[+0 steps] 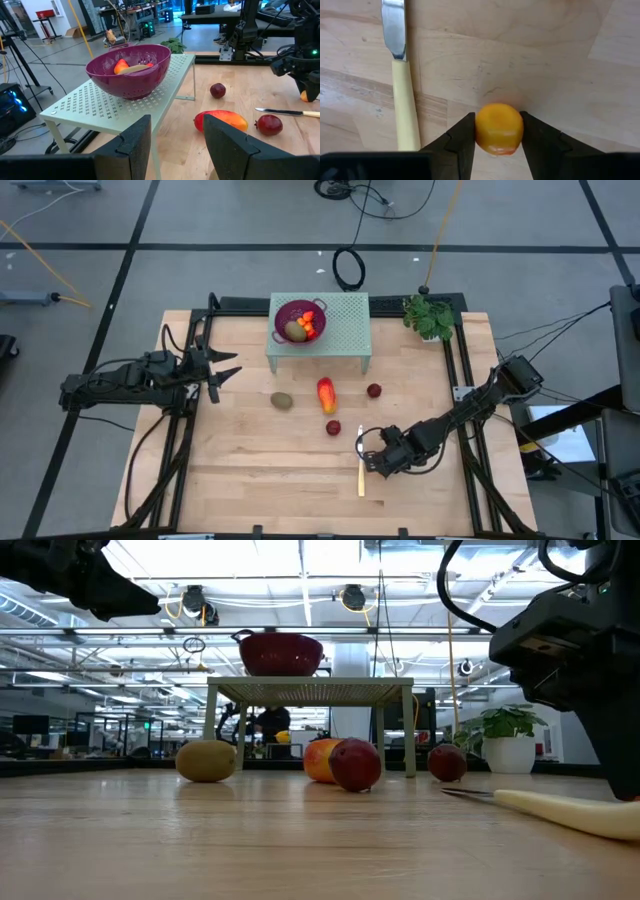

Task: Pick & Place Fruit
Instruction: Put the pear into violet strainer bowl on the shelf

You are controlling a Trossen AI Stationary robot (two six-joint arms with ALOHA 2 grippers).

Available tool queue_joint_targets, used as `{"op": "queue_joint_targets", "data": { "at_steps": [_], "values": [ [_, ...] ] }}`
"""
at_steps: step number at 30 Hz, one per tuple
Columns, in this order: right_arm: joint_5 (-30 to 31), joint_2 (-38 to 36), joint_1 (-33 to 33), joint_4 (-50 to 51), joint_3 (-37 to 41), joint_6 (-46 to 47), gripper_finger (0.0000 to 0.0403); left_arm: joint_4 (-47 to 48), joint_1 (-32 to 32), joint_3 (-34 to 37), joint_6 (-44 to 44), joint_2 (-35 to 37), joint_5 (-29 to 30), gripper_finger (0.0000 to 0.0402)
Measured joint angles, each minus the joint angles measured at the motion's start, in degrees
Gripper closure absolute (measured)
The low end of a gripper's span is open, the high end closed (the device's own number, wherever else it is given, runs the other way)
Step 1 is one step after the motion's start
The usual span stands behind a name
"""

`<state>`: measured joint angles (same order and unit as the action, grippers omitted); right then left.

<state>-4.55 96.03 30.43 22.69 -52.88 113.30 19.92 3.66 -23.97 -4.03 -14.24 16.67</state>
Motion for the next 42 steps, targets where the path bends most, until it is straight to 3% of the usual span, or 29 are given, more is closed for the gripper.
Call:
{"op": "queue_joint_targets", "data": {
  "at_steps": [9, 18, 22, 26, 32, 39, 42],
  "values": [
    [1.3, -1.2, 0.0, -0.2, 0.2, 0.7, 0.0271, 0.0, 0.0, 0.0, -0.2, 0.0, 0.0, 0.022],
    [16.2, -7.2, -0.2, -0.7, 0.2, 0.8, 0.0276, 0.0, 0.0, 0.0, -1.1, 0.0, 0.0, 0.022],
    [26.0, -9.7, -0.3, -3.6, 0.1, -3.0, 0.0282, 0.0, 0.0, 0.0, -1.7, 0.0, 0.0, 0.022],
    [34.0, -12.1, -0.9, -9.1, 0.1, -10.4, 0.0282, 0.0, 0.0, 0.0, -1.7, 0.0, 0.0, 0.022],
    [40.4, -15.3, -4.3, -17.5, 0.1, -26.4, 0.0282, 0.0, 0.0, 0.0, -1.2, 0.0, 0.0, 0.022],
    [39.9, -20.0, -13.5, -29.2, 0.1, -49.1, 0.0282, -0.1, 0.0, 0.0, 1.3, 0.0, -0.1, 0.022],
    [34.0, -22.6, -19.2, -35.1, 0.1, -58.7, 0.0282, -0.1, 0.0, 0.0, 2.3, 0.0, -0.1, 0.022]
  ]
}}
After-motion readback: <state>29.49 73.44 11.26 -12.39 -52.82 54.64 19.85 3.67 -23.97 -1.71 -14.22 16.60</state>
